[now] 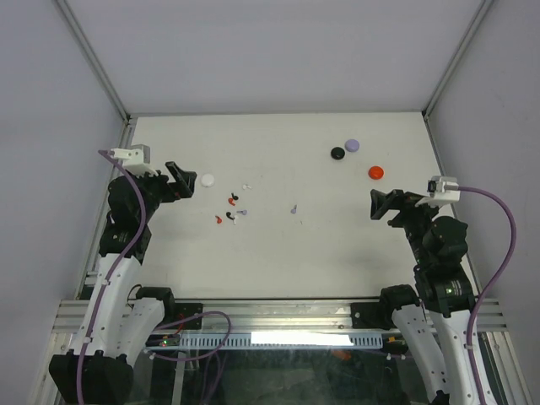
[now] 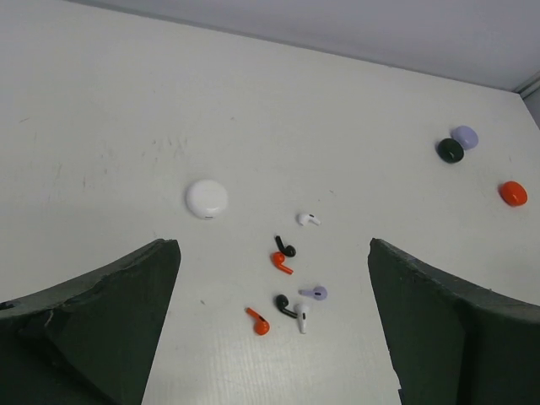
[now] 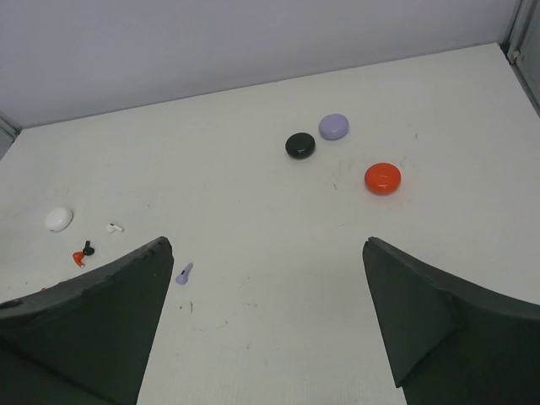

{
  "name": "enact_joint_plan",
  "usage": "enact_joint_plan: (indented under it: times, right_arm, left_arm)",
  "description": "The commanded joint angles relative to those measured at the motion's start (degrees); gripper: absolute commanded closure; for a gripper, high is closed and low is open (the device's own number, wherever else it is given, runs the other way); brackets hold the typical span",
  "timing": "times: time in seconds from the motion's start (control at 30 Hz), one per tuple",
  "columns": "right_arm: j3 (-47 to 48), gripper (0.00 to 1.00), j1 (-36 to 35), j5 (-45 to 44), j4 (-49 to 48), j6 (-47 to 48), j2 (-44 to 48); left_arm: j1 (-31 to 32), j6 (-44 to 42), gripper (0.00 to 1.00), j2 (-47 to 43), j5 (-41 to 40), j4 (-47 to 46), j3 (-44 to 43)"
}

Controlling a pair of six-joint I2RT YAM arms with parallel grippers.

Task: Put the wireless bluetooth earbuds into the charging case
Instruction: Pick up the charging case at the center of the board.

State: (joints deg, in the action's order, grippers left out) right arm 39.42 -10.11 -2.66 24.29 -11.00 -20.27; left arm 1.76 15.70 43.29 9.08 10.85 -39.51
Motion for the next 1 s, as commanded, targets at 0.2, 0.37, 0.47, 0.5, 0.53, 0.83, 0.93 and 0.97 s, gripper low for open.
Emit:
enact_joint_plan:
  times: [0.2, 0.37, 0.47, 0.5, 0.53, 0.83, 0.93, 0.97]
  right_arm:
    - [0.9, 0.01, -0.5, 0.6, -1.9, -0.7, 0.1]
    - [0.9, 0.01, -0.6, 1.3, -1.9, -0.4, 0.5]
    - [0.4, 0.01, -0.5, 1.8, -2.6, -0.5, 1.3]
    - [0.2, 0.01, -0.5, 2.1, -2.9, -0.6, 1.3]
    - [0.2, 0.01, -0.6, 2.5, -2.9, -0.7, 1.0]
    - [0.2, 0.01, -0.9, 3.2, -2.9, -0.7, 0.5]
    - [0.2, 0.01, -0.9, 3.4, -3.0, -0.7, 0.7]
    - [0.2, 0.01, -1.0, 3.4, -2.9, -0.7, 0.7]
  left_arm:
    - [-0.4, 1.5, 0.01, 4.2, 1.3, 0.7, -4.1]
    - [-0.3, 1.8, 0.01, 12.8, 2.4, 4.3, -7.4]
    - [-0.3, 2.4, 0.01, 19.6, 1.0, 6.8, -9.3]
    - [-0.3, 2.6, 0.01, 21.8, 0.6, 7.6, -10.0]
    - [-0.3, 2.7, 0.01, 24.1, 0.4, 8.4, -10.8]
    - [5.3, 0.8, 0.10, 41.3, -8.9, 11.8, -19.5]
    - [6.5, 0.5, 0.12, 48.2, -12.6, 13.1, -24.1]
    - [7.0, 0.2, 0.12, 50.0, -13.9, 13.1, -25.4]
